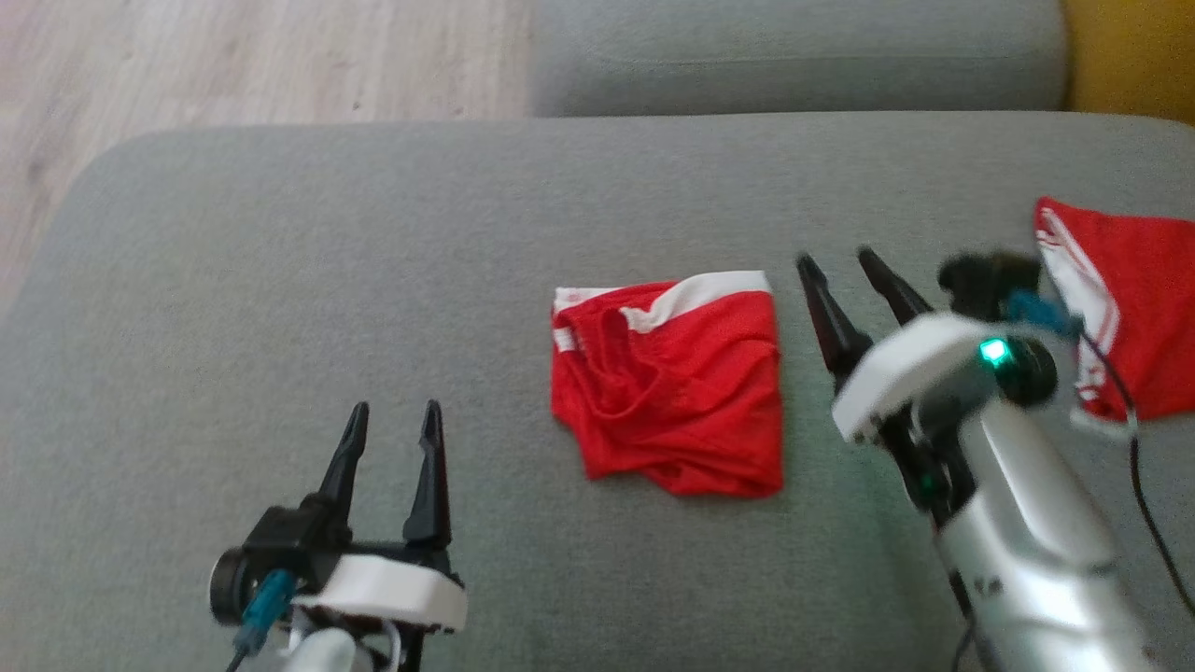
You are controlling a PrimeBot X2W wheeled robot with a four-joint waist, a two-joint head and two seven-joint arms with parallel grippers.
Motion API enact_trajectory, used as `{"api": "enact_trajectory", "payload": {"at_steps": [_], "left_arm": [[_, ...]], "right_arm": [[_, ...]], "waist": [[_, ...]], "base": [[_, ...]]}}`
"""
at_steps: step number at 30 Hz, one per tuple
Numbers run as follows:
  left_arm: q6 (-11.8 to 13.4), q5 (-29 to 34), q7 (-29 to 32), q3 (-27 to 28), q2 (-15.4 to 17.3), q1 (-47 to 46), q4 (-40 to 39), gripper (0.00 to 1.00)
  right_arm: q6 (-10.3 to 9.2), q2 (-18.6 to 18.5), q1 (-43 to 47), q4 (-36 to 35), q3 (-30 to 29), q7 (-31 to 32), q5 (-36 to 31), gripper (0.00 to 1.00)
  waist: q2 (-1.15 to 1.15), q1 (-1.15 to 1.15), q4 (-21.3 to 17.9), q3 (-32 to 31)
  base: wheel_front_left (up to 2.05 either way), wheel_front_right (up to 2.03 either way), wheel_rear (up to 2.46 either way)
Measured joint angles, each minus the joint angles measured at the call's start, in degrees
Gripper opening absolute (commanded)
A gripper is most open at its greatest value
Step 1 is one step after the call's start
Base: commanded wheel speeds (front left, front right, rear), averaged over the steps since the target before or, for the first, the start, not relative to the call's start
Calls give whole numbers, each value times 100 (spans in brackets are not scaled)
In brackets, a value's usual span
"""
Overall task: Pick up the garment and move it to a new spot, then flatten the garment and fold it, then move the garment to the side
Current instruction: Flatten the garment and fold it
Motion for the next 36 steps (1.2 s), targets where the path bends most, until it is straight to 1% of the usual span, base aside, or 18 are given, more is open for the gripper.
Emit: {"api": "enact_trajectory", "payload": {"at_steps": [4,8,13,17,20,25,27,36], "left_arm": [[20,-42,-99,133,48,203,118,100],[63,-75,-152,170,98,498,197,100],[73,-75,-218,291,115,670,280,100],[114,-76,-250,360,131,805,303,100],[116,-76,-252,391,140,962,302,100],[125,-74,-289,479,145,1074,292,100],[166,-74,-299,482,145,1074,286,100],[168,-64,-300,481,145,1073,265,100]], "right_arm": [[0,37,711,-328,-404,-361,-548,100],[0,157,1422,-816,-790,-693,-1004,100],[0,212,2210,-1412,-982,-939,-1373,100],[0,270,2580,-1735,-1023,-1027,-1270,100],[0,286,2739,-1838,-1012,-1032,-1191,100],[0,290,2859,-1859,-985,-1120,-1124,100],[0,290,2857,-1859,-982,-1121,-1124,100],[0,291,2856,-1809,-967,-1120,-1172,100]], "waist": [[0,0,-227,-158],[0,-1,-363,-338],[0,-1,-434,-437],[0,-1,-442,-480],[0,-1,-450,-507],[0,0,-444,-535],[0,0,-428,-537],[0,0,-361,-502]], "base": [[0,0,0],[0,0,0],[0,0,0],[0,0,0],[0,0,0],[0,0,0],[0,0,0],[0,0,0]]}}
